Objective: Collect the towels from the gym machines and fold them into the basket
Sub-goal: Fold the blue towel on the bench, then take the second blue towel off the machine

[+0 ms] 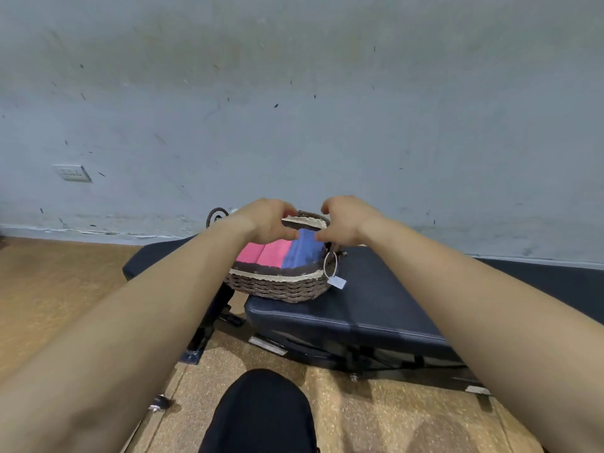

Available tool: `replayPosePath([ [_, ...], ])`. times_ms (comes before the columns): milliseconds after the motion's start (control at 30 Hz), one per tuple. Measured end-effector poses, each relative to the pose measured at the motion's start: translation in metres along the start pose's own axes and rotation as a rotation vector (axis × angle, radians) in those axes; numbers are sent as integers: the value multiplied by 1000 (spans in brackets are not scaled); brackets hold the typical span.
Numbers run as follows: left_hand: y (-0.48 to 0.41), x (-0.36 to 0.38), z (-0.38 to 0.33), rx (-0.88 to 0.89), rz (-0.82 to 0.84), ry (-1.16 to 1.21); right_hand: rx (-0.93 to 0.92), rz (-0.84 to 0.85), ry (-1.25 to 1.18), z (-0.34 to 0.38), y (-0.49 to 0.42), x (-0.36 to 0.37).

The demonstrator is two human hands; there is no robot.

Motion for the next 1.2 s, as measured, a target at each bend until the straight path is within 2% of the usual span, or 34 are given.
replayPosePath([
  [200, 14, 41, -110, 138, 48, 123, 210, 29, -67, -109, 96, 2],
  [433, -9, 166, -233, 322, 237, 176, 457, 74, -156, -246, 178, 69],
  [533, -45, 211, -257, 334, 256, 114, 511, 45, -161, -295, 177, 99],
  [767, -175, 262, -274, 309, 133, 175, 541, -68, -30, -393, 97, 124],
  [867, -201, 277, -258, 249, 125, 215, 561, -50, -76, -414, 70, 137],
  [1000, -197, 276, -244, 158, 243, 183, 575, 91, -119, -414, 73, 142],
  [1200, -167, 208, -288, 107, 364, 132, 540, 237, -159, -409, 109, 78],
])
Point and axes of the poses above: each hand's wrist, its own y-axis away from the middle knuckle, its own x-axis out of the palm, z = x × y, the point moved 8 cm from there along -y, towards the middle knuckle, and after that the axes turned 11 degrees about y, right-handed, at the moved point
